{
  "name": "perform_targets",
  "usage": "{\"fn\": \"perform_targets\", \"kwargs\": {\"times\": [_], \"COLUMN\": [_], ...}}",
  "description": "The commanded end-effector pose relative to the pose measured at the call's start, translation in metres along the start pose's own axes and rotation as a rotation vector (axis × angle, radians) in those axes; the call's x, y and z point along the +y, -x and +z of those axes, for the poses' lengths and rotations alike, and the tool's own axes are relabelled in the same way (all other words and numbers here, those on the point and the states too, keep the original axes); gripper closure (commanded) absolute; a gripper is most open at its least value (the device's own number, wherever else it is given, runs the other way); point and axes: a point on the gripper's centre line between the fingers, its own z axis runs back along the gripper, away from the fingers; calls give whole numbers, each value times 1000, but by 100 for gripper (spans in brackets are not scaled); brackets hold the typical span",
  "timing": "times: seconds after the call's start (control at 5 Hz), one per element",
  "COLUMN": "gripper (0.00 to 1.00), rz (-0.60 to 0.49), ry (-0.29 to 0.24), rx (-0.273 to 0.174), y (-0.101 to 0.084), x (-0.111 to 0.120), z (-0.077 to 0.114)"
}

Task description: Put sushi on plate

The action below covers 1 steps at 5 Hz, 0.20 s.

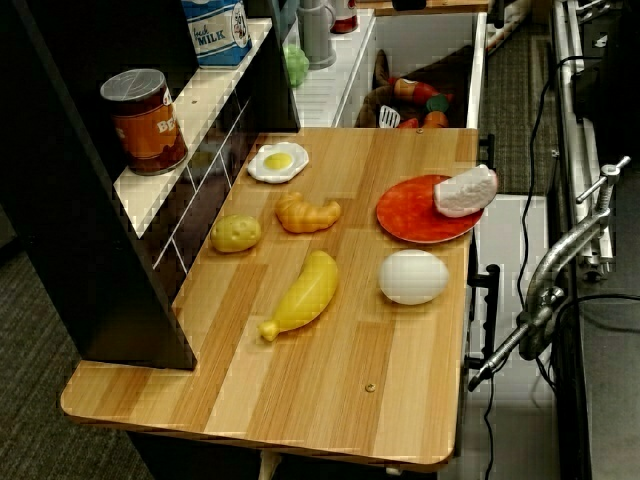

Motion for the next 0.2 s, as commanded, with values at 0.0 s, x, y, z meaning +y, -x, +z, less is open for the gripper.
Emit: {"fn": "perform_targets", "kwargs": {"times": [0.0], "gripper": [0], "rz": [0], "ry": [-15], "rx": [-27], "y": [4], "x": [2], "z": [10]}}
